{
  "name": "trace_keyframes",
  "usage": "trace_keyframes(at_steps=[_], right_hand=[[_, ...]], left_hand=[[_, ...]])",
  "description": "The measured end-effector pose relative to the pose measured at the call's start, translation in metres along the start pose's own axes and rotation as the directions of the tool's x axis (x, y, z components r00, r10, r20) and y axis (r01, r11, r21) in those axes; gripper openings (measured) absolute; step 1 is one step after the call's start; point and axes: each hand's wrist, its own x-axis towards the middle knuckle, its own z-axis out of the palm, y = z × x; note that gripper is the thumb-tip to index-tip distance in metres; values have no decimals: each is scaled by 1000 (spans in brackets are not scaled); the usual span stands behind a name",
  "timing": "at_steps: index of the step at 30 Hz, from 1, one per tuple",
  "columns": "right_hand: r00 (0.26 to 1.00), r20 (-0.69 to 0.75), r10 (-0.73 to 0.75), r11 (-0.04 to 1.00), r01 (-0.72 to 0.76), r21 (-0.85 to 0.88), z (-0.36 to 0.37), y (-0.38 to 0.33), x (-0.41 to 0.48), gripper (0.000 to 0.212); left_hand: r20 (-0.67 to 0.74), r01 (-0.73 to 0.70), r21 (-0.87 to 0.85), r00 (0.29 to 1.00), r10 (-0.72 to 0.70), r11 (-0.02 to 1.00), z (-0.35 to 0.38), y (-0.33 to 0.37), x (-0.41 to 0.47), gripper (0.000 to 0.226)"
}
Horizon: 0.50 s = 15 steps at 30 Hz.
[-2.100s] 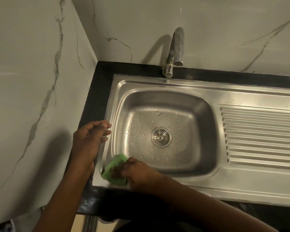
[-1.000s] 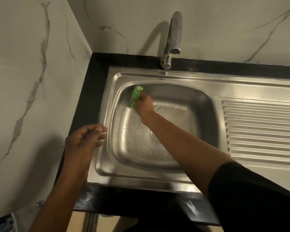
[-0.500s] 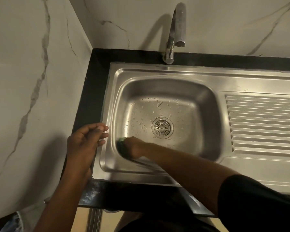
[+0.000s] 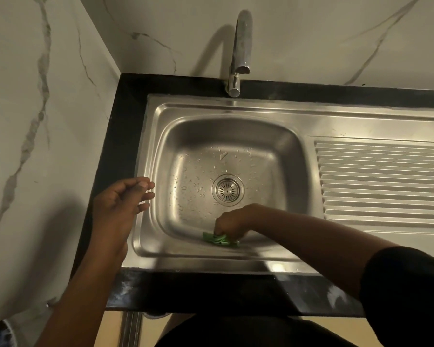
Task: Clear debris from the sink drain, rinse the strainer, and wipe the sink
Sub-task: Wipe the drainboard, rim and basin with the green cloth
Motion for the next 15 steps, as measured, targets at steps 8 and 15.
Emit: trace_keyframes(at_steps=[8, 15], right_hand=[[969, 170, 180, 980, -192, 56, 30, 59, -56, 40], [931, 207, 300, 946, -263, -188, 11, 73, -74, 23]], left_hand=[[45, 15, -38, 999, -13, 999, 26, 2, -3, 17], [43, 0, -60, 999, 2, 998, 41, 1, -5, 20]])
